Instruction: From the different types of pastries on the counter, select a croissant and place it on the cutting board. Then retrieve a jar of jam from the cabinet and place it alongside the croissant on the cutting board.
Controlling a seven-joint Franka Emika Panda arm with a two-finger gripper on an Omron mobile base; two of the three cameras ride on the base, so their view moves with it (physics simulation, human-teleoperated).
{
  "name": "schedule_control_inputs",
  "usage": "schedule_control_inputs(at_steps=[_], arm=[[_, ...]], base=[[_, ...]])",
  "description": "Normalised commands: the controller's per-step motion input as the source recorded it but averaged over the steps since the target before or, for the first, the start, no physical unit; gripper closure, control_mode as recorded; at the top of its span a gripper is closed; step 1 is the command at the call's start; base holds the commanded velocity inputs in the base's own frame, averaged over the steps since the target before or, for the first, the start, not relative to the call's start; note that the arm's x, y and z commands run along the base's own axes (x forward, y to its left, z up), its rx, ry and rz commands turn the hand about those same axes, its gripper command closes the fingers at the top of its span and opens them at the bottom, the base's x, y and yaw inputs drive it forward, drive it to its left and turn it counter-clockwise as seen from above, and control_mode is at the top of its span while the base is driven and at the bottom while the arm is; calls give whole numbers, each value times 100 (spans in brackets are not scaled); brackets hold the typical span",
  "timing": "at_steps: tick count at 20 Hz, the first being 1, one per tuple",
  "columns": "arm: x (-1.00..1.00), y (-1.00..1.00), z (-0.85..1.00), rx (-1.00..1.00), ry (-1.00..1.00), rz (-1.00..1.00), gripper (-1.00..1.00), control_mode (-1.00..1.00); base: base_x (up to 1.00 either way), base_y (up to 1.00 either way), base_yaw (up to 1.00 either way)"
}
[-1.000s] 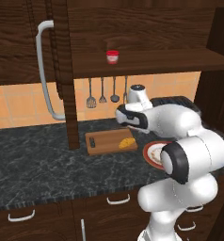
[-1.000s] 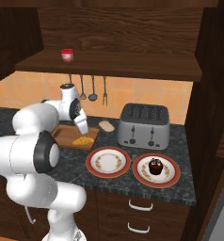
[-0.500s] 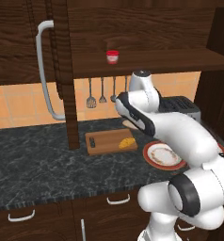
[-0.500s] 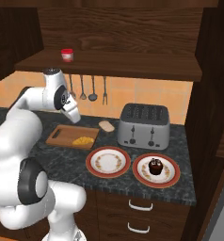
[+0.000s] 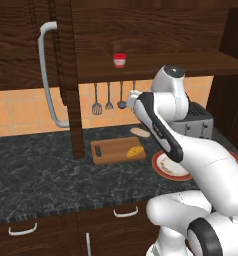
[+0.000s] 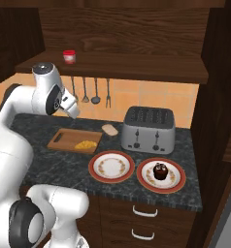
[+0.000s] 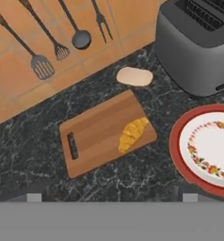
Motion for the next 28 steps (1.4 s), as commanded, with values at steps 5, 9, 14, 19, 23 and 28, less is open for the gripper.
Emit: schedule_control_inputs(at_steps=[5, 9, 14, 19, 23, 28], arm=[[-10, 10, 93, 0, -12, 5, -100, -100], [-33, 20, 94, 0, -32, 4, -100, -100], [-7, 21, 61, -2, -31, 7, -100, -100], [33, 23, 25, -2, -14, 8, -100, -100], [53, 10, 28, -1, 14, 5, -100, -100], [19, 0, 76, 0, 0, 1, -100, -100]], base=[[0, 0, 0], [0, 0, 0], [0, 0, 0], [0, 0, 0], [0, 0, 0], [0, 0, 0]])
